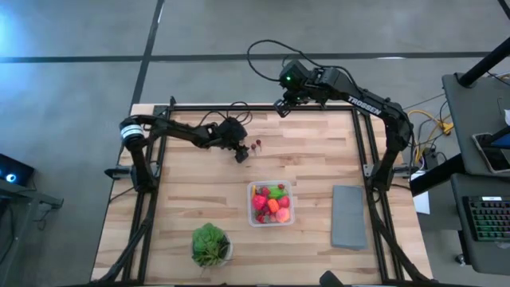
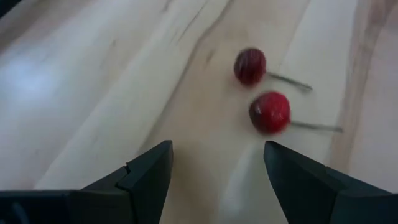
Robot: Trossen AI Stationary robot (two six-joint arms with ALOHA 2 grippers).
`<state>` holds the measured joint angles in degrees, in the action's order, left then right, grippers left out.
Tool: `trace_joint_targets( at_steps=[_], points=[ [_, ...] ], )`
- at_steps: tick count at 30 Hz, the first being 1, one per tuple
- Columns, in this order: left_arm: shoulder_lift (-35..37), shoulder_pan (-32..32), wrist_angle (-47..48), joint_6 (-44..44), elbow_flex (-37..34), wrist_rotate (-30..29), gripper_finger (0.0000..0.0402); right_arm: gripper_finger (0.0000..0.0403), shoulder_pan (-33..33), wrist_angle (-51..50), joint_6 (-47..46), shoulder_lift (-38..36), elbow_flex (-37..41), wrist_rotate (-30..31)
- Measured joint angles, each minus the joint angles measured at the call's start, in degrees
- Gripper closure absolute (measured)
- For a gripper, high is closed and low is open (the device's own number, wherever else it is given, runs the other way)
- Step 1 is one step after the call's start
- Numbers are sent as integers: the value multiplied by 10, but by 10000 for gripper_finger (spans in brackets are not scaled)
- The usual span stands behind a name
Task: Pick and placing Produce into tupperware
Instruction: Put the red cherry into the transparent bin
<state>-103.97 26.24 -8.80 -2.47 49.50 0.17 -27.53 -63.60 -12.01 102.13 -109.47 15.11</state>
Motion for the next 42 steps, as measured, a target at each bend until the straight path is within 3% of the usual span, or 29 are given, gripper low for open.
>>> trace_joint_targets(
  at_steps=[13, 18, 28, 34, 37, 40, 42],
  points=[
    [-88, -5, -42, -3, 96, 51, 162, 394, 0, 10, -11, -1, 0, 0],
    [-80, -13, -32, -13, 95, 44, 162, 394, 0, 9, -11, -2, 0, 0],
    [-1, -6, 164, -17, 126, 24, 162, 394, 0, 12, -11, -2, 0, 0],
    [1, 16, 179, -31, 163, 25, 162, 394, 0, 18, -11, -2, 0, 0],
    [-18, 32, 194, -47, 183, 58, 162, 394, 0, 19, -11, -2, 0, 0],
    [-43, 50, 235, -93, 204, 135, 162, 394, 1, 19, -11, -2, 0, 0],
    [-60, 56, 270, -118, 219, 146, 162, 394, 1, 18, -11, -2, 0, 0]
  ],
)
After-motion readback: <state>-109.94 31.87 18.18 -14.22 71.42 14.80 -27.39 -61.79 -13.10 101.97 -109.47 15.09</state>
